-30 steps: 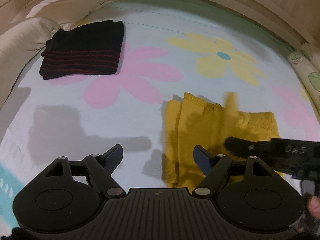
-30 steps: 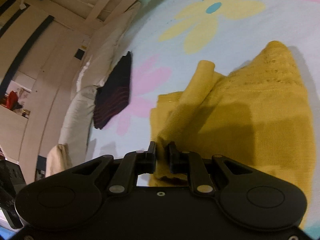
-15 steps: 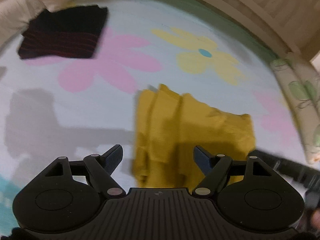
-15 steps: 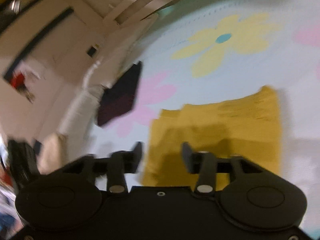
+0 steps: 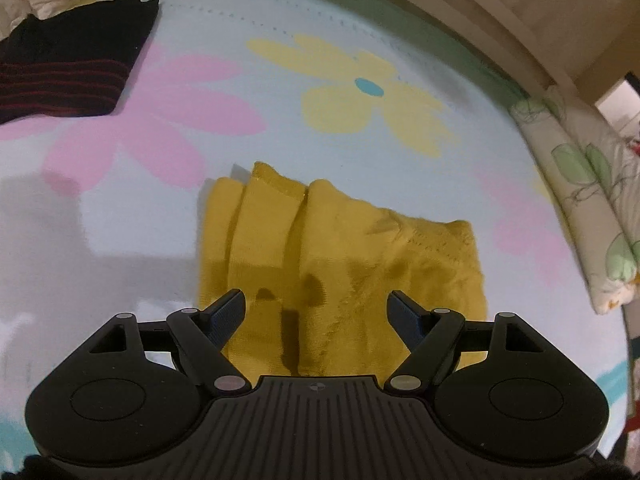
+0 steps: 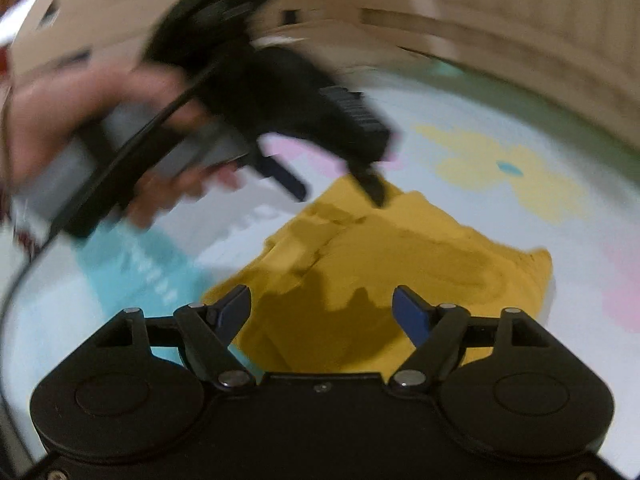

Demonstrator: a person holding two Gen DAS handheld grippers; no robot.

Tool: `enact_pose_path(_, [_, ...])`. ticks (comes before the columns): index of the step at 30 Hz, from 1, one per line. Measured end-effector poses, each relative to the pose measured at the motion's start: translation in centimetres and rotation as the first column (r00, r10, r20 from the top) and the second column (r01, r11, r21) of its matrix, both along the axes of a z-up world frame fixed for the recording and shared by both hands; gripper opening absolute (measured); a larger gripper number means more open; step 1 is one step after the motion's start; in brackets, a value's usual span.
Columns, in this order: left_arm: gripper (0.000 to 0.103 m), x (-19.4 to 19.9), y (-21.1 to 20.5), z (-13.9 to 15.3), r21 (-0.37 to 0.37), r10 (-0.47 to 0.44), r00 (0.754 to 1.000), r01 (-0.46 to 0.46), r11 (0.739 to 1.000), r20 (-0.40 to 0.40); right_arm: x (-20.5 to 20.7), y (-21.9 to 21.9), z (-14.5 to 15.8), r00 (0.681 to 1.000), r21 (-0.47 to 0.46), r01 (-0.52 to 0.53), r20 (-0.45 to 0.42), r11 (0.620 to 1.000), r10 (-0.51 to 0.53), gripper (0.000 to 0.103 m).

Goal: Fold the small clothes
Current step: 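Grasp the folded sweater's edge again with the right gripper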

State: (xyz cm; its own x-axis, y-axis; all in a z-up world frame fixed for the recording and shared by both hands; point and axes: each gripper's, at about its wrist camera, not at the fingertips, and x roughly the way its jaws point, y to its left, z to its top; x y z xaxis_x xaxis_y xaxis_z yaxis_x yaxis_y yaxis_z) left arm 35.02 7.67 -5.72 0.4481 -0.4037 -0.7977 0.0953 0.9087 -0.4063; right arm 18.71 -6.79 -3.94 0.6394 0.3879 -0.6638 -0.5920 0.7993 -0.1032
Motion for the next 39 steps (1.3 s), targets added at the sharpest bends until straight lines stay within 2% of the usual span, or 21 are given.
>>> enact_pose_path(2, [0.077, 0.1, -0.1, -0.3, 0.009, 0.0, 1.0, 0.0, 1.0, -0.002, -0.6, 1.2, -0.8, 0.998, -0.067, -0.041, 0.047, 0.997, 0.044, 0.079])
enact_pose_path(7, [0.077, 0.5, -0.4, -0.7, 0.004, -0.003, 1.0, 0.003, 1.0, -0.018, -1.1, 2.8, -2.7, 0.992, -0.146, -0.1, 0.065, 0.984, 0.11, 0.073])
enact_pose_path(8, [0.077, 0.6, -0.5, -0.8, 0.006, -0.005, 1.0, 0.005, 1.0, -0.018, -1.0, 2.8, -2.9, 0.992, -0.155, -0.095, 0.064, 0.983, 0.106, 0.069])
enact_pose_path(12, [0.077, 0.9, -0.8, -1.1, 0.01, -0.006, 1.0, 0.006, 1.0, -0.027, 0.4, 3.1, -3.5, 0.998, -0.167, -0.063, -0.004, 0.984, 0.063, 0.066])
enact_pose_path(15, [0.077, 1.1, -0.8, -1.4, 0.006, -0.003, 0.999, 0.003, 1.0, -0.034, 0.2, 3.8, -4.2, 0.997, -0.232, -0.078, 0.007, 0.97, 0.082, 0.065])
enact_pose_path(16, [0.077, 1.2, -0.8, -1.5, 0.005, 0.001, 0.999, 0.0, 1.0, -0.038, -0.1, 3.9, -4.3, 0.995, -0.237, -0.094, 0.016, 0.967, 0.1, 0.06])
enact_pose_path(17, [0.077, 1.3, -0.9, -1.6, 0.005, 0.002, 0.999, -0.002, 1.0, -0.039, -0.2, 4.0, -4.3, 0.994, -0.228, -0.101, 0.024, 0.968, 0.11, 0.026])
enact_pose_path(18, [0.077, 1.3, -0.9, -1.7, 0.003, 0.002, 0.999, -0.001, 1.0, -0.04, -0.2, 4.0, -4.2, 0.995, -0.216, -0.092, 0.026, 0.972, 0.1, 0.012])
enact_pose_path(23, [0.077, 1.7, -1.3, -2.0, -0.005, 0.0, 0.999, 0.0, 1.0, -0.047, 0.1, 2.1, -2.5, 0.998, -0.127, 0.015, 0.064, 0.992, -0.006, 0.011])
enact_pose_path(29, [0.078, 2.3, -1.8, -2.5, -0.033, 0.025, 0.998, -0.027, 0.999, -0.049, 0.1, 0.1, -0.7, 0.997, -0.035, 0.063, 0.053, 0.997, -0.061, 0.011])
enact_pose_path(34, [0.078, 2.7, -1.8, -3.2, -0.201, 0.034, 0.992, -0.057, 0.978, -0.119, -0.3, -0.3, -0.6, 0.997, -0.019, 0.064, 0.044, 0.998, -0.063, 0.011])
enact_pose_path(36, [0.078, 2.7, -2.4, -3.4, -0.209, 0.029, 0.992, -0.055, 0.976, -0.127, -0.5, -0.4, -0.4, 0.997, -0.02, 0.061, 0.047, 0.998, -0.06, 0.011])
enact_pose_path(37, [0.072, 2.6, -2.7, -3.4, -0.203, 0.028, 0.993, -0.051, 0.978, -0.115, -0.5, -0.4, -0.4, 0.997, -0.021, 0.062, 0.046, 0.998, -0.061, 0.011])
enact_pose_path(38, [0.059, 2.4, -2.9, -3.4, -0.203, 0.032, 0.996, -0.049, 0.978, -0.084, -0.5, -0.4, -0.4, 0.997, -0.022, 0.062, 0.044, 0.998, -0.061, 0.011])
enact_pose_path(39, [0.026, 2.2, -3.2, -3.3, -0.202, 0.037, 0.997, -0.049, 0.978, -0.062, -0.3, -0.5, -0.5, 0.997, -0.02, 0.064, 0.043, 0.998, -0.063, 0.011])
